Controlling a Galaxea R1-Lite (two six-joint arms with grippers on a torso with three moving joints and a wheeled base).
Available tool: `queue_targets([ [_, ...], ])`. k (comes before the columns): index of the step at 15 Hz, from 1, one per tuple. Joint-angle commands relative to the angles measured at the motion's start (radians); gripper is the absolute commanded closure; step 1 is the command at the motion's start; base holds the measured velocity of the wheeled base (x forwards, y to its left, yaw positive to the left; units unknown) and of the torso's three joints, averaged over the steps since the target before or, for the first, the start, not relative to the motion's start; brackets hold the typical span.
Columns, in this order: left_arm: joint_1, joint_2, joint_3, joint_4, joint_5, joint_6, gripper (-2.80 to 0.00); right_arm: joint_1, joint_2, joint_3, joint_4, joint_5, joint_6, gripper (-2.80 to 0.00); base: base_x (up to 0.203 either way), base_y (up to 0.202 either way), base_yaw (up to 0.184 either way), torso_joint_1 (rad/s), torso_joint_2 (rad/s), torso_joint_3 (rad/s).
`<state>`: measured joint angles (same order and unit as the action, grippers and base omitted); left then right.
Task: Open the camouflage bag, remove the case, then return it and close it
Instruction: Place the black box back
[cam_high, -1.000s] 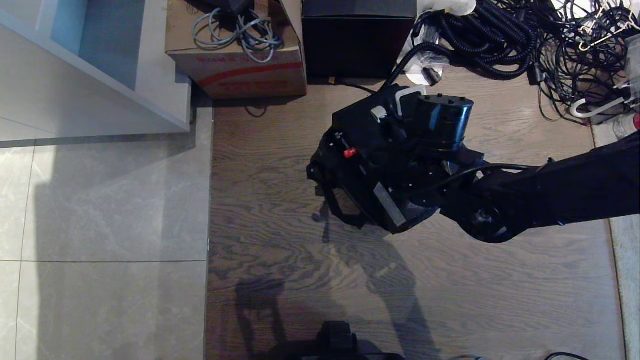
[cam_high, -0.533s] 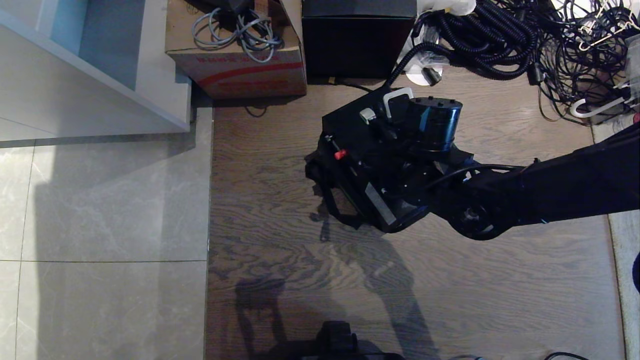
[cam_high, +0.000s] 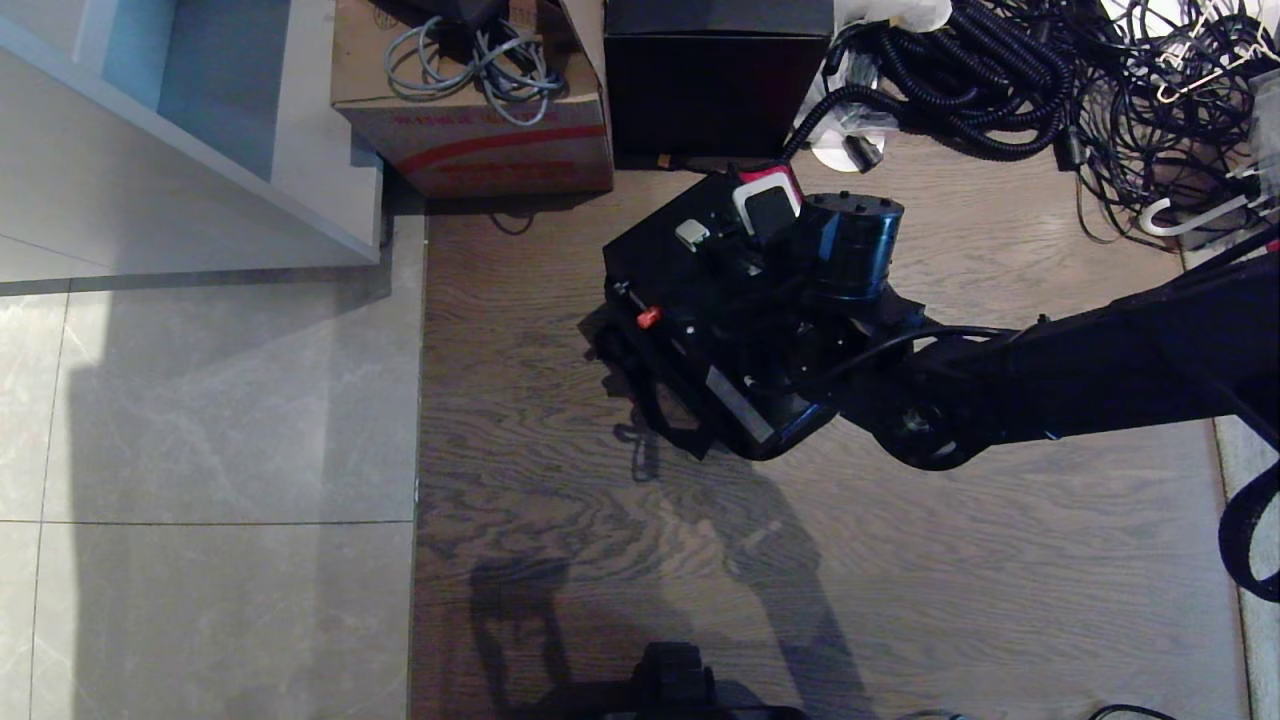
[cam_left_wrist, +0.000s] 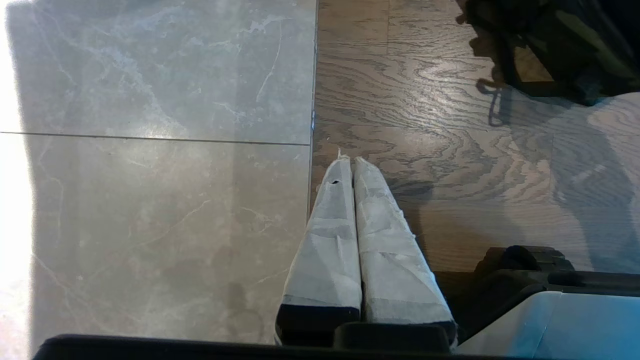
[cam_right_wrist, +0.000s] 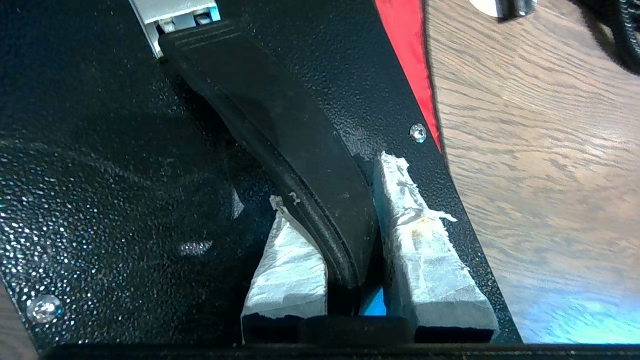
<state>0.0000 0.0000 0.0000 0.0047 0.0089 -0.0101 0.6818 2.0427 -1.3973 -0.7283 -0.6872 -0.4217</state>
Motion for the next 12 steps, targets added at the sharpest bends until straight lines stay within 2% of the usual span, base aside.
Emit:
queue_targets([
  [1, 0.000, 0.000, -0.001, 0.000, 0.000, -0.001, 0.00, -0.002, 0.034, -0.013, -0.007, -0.003, -0.002, 0.00, 0.000, 0.000, 0.000, 0.000, 0.00, 0.000],
  [4, 0.000, 0.000, 0.000, 0.000, 0.000, -0.001, 0.00, -0.004, 0.066, -0.040, -0.007, 0.031, 0.005, 0.00, 0.000, 0.000, 0.000, 0.000, 0.00, 0.000],
  [8, 0.000, 0.000, 0.000, 0.000, 0.000, -0.001, 0.00, -0.005, 0.107, -0.049, -0.002, 0.038, 0.008, 0.00, 0.000, 0.000, 0.000, 0.000, 0.00, 0.000],
  [9, 0.000, -0.001, 0.000, 0.000, 0.000, -0.001, 0.00, -0.005, 0.114, -0.046, 0.005, 0.044, 0.012, -2.80, 0.000, 0.000, 0.000, 0.000, 0.00, 0.000],
  [12, 0.000, 0.000, 0.000, 0.000, 0.000, -0.001, 0.00, -0.004, 0.101, -0.006, 0.009, 0.047, 0.011, -2.80, 0.000, 0.000, 0.000, 0.001, -0.01, 0.009],
])
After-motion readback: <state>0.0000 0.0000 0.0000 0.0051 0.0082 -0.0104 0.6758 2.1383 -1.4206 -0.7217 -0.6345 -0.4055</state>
